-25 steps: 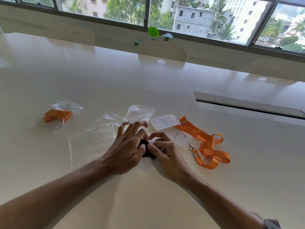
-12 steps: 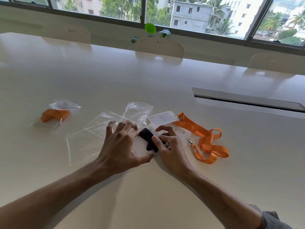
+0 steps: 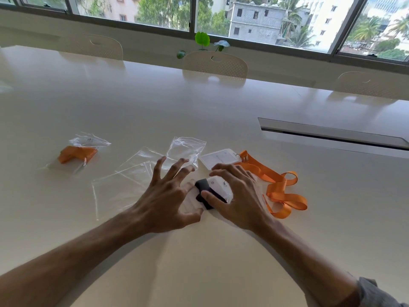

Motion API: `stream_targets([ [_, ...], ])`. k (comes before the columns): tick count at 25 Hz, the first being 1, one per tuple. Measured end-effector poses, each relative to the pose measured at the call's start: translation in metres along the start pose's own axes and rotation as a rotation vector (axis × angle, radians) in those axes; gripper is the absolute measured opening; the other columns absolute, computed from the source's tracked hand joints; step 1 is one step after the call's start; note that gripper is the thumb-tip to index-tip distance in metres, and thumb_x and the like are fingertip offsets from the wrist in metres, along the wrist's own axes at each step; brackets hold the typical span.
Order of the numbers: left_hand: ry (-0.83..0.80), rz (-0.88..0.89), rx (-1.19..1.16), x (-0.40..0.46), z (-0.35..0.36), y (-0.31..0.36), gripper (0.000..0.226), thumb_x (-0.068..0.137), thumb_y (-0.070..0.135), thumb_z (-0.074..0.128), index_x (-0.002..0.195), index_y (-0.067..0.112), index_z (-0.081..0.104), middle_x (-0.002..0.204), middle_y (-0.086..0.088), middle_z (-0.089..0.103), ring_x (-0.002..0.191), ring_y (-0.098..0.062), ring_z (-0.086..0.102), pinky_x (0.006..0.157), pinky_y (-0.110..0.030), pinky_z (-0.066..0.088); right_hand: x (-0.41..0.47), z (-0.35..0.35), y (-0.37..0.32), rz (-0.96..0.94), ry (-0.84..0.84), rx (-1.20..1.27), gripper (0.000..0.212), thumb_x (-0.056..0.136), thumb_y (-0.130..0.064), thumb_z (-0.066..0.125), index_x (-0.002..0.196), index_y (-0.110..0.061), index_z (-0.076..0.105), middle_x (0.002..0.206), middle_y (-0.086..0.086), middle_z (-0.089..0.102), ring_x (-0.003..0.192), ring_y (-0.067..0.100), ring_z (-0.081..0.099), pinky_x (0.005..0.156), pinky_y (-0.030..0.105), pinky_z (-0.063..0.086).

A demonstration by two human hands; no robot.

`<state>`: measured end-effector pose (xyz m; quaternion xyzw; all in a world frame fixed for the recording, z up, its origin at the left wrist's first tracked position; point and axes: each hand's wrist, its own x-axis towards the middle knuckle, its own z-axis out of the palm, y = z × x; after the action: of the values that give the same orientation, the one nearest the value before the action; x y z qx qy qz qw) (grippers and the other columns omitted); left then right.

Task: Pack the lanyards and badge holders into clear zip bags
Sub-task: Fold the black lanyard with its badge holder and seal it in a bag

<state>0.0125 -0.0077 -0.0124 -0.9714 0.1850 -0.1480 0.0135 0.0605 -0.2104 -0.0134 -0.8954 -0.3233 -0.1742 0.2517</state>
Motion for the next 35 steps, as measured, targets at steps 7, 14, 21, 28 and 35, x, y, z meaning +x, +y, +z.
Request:
stream_targets([
  [7,-0.06,-0.104,-0.072,-0.017,-0.022,-0.066,0.103,0.07,0.093,0.032,0.141,0.021,0.047,0.149,0.0,0.042,0.136,-0.017,0.035,0.114,-0.042,0.018,-0.004,0.0,0.007,-0.092,-0.152,-0.091,0.061,0.084,-0.071,0.049,0.13,-0.03,0.055,0.133,-0.011,0.059,0.124,0.011,0.05,0.105,0.033,0.033],
  [14,-0.021,-0.476,0.027,-0.059,-0.028,-0.098,0.125,0.045,0.104,0.037,0.135,0.019,0.051,0.136,0.0,0.052,0.126,-0.024,0.049,0.101,-0.047,0.039,-0.006,0.003,0.001,-0.079,-0.096,-0.115,0.061,0.086,-0.072,0.041,0.125,-0.028,0.058,0.131,-0.009,0.06,0.123,0.012,0.051,0.105,0.029,0.026],
  [21,-0.013,-0.657,0.013,-0.06,-0.019,-0.09,0.11,0.042,0.103,0.036,0.119,0.027,0.061,0.116,0.001,0.059,0.115,-0.025,0.053,0.095,-0.041,0.041,-0.008,0.002,-0.011,-0.09,-0.1,-0.109,0.055,0.088,-0.069,0.044,0.123,-0.03,0.06,0.128,-0.014,0.06,0.121,0.008,0.051,0.103,0.023,0.026],
  [28,0.002,-0.422,-0.294,-0.058,-0.013,-0.082,0.087,0.055,0.083,0.053,0.125,0.032,0.056,0.117,0.011,0.055,0.114,-0.015,0.05,0.091,-0.034,0.035,-0.005,-0.001,-0.014,-0.085,-0.07,-0.084,0.056,0.088,-0.071,0.04,0.122,-0.032,0.061,0.129,-0.013,0.062,0.119,0.01,0.055,0.103,0.026,0.027],
  [35,0.22,-0.239,-0.403,-0.04,-0.04,-0.051,0.088,0.057,0.068,0.07,0.134,0.032,0.045,0.119,0.011,0.043,0.103,-0.009,0.054,0.084,-0.033,0.048,0.026,-0.016,-0.027,0.052,0.023,0.378,0.025,0.091,-0.047,0.059,0.113,-0.036,0.063,0.111,-0.018,0.068,0.1,-0.001,0.063,0.086,0.029,0.05],
])
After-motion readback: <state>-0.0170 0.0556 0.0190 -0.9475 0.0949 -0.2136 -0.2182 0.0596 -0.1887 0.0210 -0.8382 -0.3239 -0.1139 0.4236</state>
